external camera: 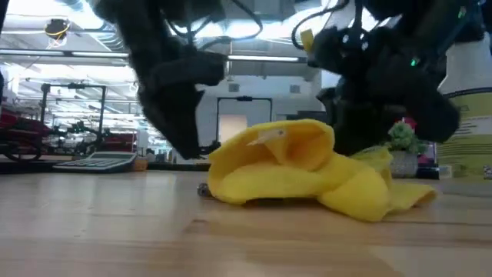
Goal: Apply microfiber cloth
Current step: Wipe the front of the black cellphone with a yellow microfiber towel
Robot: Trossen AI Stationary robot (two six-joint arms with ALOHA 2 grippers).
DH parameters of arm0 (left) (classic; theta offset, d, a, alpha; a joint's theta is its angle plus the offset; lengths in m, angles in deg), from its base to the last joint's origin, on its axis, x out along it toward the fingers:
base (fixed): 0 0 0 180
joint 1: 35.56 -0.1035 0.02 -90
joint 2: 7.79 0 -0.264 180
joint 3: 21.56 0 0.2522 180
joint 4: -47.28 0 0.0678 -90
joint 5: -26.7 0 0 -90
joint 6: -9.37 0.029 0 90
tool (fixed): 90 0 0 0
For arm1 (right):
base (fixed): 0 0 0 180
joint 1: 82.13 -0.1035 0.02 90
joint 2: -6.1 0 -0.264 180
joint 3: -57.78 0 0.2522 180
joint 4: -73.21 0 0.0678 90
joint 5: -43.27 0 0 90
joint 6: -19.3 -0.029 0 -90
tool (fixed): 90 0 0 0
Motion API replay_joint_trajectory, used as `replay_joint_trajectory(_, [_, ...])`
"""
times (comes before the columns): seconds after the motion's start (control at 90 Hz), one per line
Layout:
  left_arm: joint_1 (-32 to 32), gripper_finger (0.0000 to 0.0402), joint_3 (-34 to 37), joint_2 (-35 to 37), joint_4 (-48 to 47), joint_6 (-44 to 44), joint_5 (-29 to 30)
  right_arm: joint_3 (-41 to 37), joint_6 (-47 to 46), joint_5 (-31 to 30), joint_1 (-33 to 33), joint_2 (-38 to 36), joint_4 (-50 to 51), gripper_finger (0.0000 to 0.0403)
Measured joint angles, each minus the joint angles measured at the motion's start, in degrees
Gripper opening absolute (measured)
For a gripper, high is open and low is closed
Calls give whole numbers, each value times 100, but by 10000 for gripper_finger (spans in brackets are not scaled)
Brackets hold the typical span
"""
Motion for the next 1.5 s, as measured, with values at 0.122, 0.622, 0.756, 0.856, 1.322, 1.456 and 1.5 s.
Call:
replay_joint_trajectory(0.122, [305, 191, 243, -318, 1078, -1, -110, -332, 7, 69, 41, 42, -907, 1])
replay_joint_trajectory(0.622, [581, 191, 257, -731, 1967, 407, -70, -377, 246, 349, 71, 471, -1796, 1])
replay_joint_trajectory(0.756, [498, 191, 243, -647, 1415, 404, 70, -359, 301, 820, 66, 479, -1927, 1])
replay_joint_trajectory(0.856, [410, 191, 257, -644, 1363, 549, 309, -357, 374, 1201, 67, 476, -1908, 1])
replay_joint_trajectory(1.322, [-63, 191, 278, -692, 1891, 1363, 475, 59, 520, 2074, 54, 1160, -2654, 1])
replay_joint_trajectory(1.456, [73, 191, 283, -338, 1500, 632, 239, 322, 619, 2032, 56, 788, -1530, 1])
replay_joint_trajectory(1.5, [206, 191, 279, -181, 1486, 409, 245, 431, 653, 1975, 56, 591, -1055, 1])
